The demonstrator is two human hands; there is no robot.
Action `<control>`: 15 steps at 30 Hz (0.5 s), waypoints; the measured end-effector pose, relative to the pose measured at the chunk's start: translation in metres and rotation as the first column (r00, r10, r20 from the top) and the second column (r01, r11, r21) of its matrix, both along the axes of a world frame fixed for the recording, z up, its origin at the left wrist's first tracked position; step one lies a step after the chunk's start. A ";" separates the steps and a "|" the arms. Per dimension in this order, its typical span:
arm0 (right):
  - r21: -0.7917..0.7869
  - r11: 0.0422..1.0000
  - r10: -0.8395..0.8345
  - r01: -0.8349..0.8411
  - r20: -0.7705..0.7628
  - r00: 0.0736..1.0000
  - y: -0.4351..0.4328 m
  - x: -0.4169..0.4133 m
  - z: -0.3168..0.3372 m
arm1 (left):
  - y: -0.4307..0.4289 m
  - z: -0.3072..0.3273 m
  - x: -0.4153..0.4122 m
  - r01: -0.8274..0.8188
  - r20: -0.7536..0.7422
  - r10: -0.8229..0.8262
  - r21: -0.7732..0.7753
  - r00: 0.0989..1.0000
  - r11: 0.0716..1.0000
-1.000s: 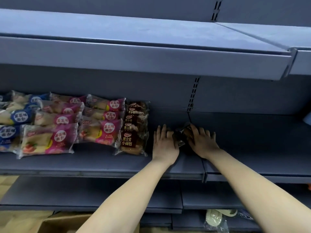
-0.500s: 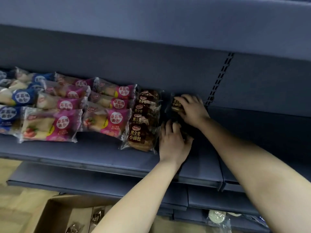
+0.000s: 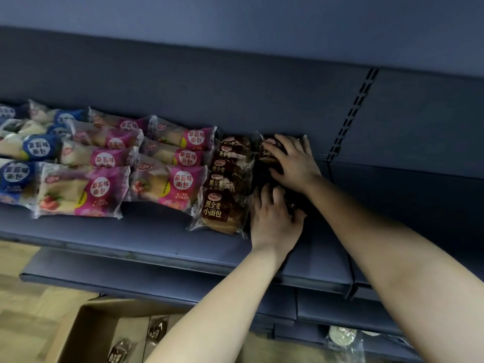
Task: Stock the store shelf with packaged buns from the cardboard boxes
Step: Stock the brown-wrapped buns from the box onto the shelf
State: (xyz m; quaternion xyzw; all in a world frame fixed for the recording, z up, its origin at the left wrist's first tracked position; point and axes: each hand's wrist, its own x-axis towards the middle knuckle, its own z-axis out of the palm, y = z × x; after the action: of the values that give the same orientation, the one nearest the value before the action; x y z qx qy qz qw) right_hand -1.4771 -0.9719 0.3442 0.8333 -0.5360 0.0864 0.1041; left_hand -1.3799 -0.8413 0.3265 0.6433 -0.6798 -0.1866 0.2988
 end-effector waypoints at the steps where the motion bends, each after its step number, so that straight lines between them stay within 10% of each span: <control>1: 0.002 1.000 0.011 -0.011 0.014 1.000 0.003 -0.004 0.002 | 0.000 0.000 0.000 0.002 0.005 -0.002 0.003 1.000 1.000; 15: 0.014 0.983 -0.184 0.185 0.196 0.963 0.121 -0.060 0.008 | 0.012 0.013 0.007 0.057 -0.160 -0.056 0.004 0.986 0.998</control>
State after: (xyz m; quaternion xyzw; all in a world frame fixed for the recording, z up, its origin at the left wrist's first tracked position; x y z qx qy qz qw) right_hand -1.5370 -0.8512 0.3526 0.7669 -0.6188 0.1595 0.0601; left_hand -1.3726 -0.8298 0.3390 0.6080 -0.6708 -0.2487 0.3442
